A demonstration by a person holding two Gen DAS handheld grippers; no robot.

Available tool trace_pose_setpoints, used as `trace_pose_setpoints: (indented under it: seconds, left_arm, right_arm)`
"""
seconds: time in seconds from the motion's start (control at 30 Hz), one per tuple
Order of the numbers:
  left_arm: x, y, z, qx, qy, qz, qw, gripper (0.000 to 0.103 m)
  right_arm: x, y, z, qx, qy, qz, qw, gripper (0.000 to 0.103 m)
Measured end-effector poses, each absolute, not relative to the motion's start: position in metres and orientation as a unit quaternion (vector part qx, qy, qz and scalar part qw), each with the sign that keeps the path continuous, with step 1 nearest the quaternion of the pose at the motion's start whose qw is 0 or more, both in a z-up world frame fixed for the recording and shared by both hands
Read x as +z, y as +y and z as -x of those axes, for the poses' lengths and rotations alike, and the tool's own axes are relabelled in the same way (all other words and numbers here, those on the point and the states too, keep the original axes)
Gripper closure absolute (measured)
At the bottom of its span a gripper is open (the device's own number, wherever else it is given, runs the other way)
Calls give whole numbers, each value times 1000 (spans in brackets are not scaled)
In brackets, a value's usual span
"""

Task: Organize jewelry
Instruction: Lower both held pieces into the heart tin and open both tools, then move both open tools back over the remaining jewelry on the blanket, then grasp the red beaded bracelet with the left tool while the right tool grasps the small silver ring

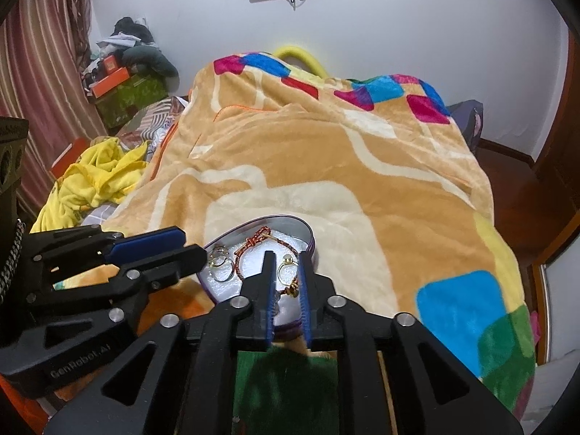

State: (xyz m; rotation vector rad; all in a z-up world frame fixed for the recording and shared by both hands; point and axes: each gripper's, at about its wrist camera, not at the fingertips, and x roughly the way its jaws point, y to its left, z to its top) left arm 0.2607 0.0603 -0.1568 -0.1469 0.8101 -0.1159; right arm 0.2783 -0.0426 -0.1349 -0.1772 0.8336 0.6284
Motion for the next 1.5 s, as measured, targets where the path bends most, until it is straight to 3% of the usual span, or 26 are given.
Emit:
trace_pose_setpoints:
  seconds: [0.07, 0.13, 0.7, 1.5]
  left_arm:
    - [-151, 61, -255, -53, 389, 71, 917, 82]
    - [-144, 62, -248, -52, 384, 70, 919, 82]
    - [-122, 48, -193, -56, 373, 51, 925, 72]
    - [-198, 1, -172, -111, 471, 31, 875, 72]
  right_arm:
    - [-130, -44, -273, 297, 391, 86, 867, 74]
    - [-122, -47, -265, 294, 378, 86, 873, 71]
    - [-93, -73, -211, 283, 342, 82, 892, 71]
    - [-150, -110, -187, 259, 424, 63, 865, 71]
